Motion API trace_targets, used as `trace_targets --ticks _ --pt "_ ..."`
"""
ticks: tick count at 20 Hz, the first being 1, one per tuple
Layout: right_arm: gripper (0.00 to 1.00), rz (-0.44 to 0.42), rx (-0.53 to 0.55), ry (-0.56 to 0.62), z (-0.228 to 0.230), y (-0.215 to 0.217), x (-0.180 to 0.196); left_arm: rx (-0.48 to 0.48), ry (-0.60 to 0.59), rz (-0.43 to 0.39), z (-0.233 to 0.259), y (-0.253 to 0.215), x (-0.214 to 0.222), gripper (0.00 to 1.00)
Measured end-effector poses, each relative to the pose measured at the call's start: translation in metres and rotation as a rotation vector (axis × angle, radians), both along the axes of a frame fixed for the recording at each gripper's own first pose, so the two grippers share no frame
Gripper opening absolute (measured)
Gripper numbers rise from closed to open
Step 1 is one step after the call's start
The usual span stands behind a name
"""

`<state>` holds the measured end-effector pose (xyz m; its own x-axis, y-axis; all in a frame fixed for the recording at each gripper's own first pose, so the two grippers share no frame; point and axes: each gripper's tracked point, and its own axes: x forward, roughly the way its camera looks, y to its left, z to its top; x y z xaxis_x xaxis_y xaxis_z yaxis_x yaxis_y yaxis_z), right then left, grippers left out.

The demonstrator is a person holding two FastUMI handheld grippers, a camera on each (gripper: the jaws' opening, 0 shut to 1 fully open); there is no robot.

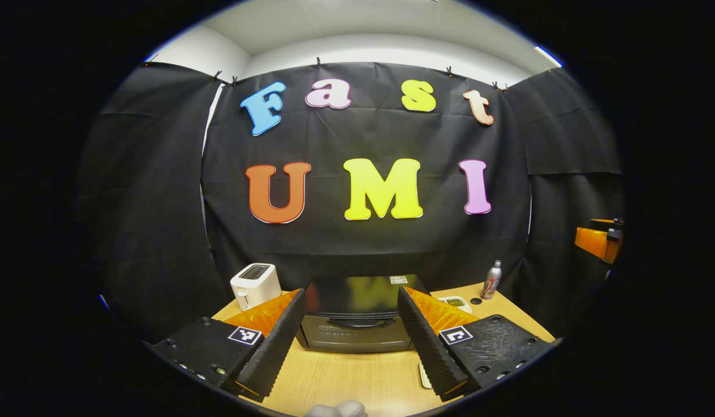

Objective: Open the electric oven with the left hand, put the food in, and close the electric oven.

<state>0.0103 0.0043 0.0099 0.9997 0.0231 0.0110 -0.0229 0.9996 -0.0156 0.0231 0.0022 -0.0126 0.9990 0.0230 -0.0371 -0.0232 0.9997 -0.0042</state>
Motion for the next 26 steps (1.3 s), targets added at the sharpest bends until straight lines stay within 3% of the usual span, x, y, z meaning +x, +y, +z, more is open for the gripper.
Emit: trace_targets --ticks 8,18,21,26 --pt "0.98 -0.004 -0.025 0.029 0.001 -0.005 0.005 -0.054 0.075 -0.041 -0.043 -0.018 0.059 0.95" --pt "0.98 -0.072 -0.070 0.032 0.019 -0.027 -0.010 -0.018 0.233 -0.020 -0.133 -0.008 0.146 0.96" --pt "0.98 -0.089 -0.071 0.038 0.018 -0.031 -0.012 -0.012 0.284 -0.037 -0.154 -0.011 0.155 0.96" --pt "0.98 -0.089 -0.051 0.043 0.014 -0.030 -0.013 0.000 0.274 -0.039 -0.156 -0.010 0.161 0.97"
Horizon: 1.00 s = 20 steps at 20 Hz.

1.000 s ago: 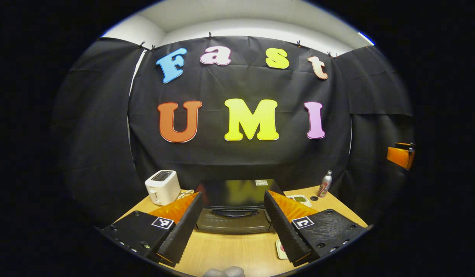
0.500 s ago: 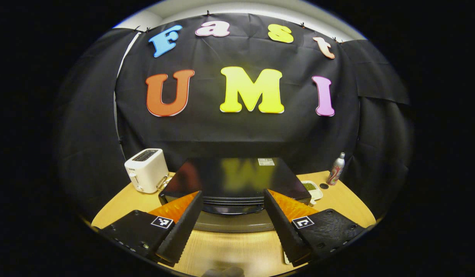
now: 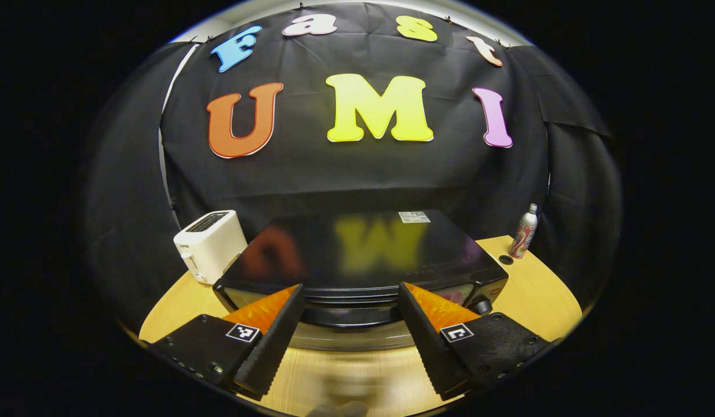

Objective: Open the electric oven with the left hand, put the food in, and close the electric oven.

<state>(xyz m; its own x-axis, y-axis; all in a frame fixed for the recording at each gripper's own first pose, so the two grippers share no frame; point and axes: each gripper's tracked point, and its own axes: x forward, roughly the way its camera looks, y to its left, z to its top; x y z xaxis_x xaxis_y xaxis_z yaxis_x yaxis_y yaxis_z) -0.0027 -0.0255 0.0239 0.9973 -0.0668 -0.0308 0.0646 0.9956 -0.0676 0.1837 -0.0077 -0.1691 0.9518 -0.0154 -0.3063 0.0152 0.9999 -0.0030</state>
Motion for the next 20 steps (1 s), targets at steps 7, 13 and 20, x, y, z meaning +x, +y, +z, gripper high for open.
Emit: trace_targets --ticks 7,13,20 --pt "0.99 0.031 0.007 0.006 -0.008 0.011 0.003 0.002 0.001 -0.006 -0.007 0.000 -0.032 0.98" --pt "0.98 0.057 0.016 0.020 -0.017 0.018 -0.002 -0.002 0.039 -0.019 -0.028 0.000 -0.068 0.97" --pt "0.98 0.079 0.014 0.032 -0.026 0.025 -0.012 -0.008 0.110 -0.023 -0.068 -0.001 -0.113 0.98"
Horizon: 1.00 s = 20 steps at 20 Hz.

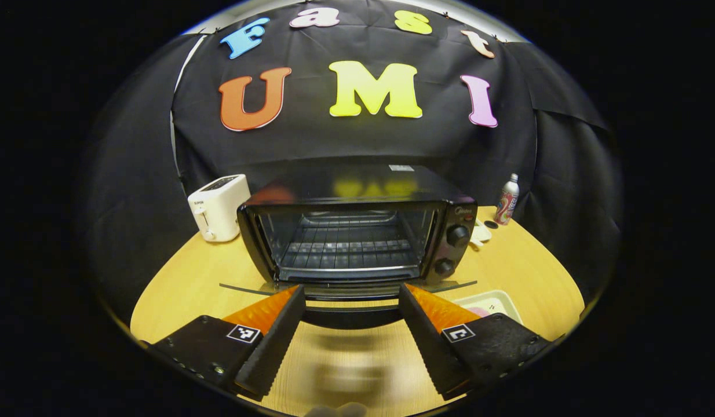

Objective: Open the electric oven with the left hand, put the food in, and close the electric oven.

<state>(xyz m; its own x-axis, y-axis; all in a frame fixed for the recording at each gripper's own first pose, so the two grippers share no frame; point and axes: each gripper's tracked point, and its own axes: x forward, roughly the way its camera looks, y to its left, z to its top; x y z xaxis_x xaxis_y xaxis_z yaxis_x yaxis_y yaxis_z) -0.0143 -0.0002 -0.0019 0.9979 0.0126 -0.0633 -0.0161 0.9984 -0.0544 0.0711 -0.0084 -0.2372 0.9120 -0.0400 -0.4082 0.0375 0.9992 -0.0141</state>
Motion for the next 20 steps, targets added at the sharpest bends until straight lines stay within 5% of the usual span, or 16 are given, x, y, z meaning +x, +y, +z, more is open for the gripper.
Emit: trace_targets --ticks 20 --pt "0.99 -0.044 -0.064 0.096 -0.045 -0.015 -0.012 -0.004 0.241 -0.003 -0.108 -0.010 -0.039 0.96"
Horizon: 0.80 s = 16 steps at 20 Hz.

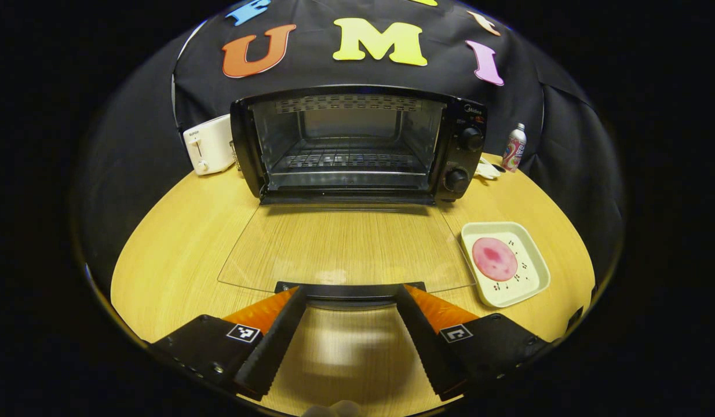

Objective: Open the electric oven with the left hand, put the food in, and close the electric oven.

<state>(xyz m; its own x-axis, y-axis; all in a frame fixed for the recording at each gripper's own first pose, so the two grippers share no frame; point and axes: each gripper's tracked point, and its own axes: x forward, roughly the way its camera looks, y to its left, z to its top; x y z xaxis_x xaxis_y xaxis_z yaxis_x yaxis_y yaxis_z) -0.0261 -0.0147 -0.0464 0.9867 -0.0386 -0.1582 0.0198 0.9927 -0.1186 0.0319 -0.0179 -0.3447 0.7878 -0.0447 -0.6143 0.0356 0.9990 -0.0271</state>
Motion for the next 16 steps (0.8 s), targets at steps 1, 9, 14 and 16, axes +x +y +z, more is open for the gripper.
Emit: trace_targets --ticks 1,9,14,16 --pt "0.99 -0.004 -0.002 0.017 -0.007 -0.001 0.001 -0.005 0.018 0.007 -0.001 0.000 -0.002 0.96" --pt "1.00 0.012 0.035 0.140 -0.061 0.001 0.024 0.001 -0.081 0.024 0.032 0.014 -0.003 0.98" --pt "0.97 0.046 0.077 0.323 -0.138 0.012 0.052 -0.005 -0.218 0.044 0.093 0.024 -0.027 0.98" --pt "0.94 0.069 0.092 0.390 -0.172 0.020 0.064 -0.021 -0.271 0.056 0.121 0.025 -0.040 0.98"
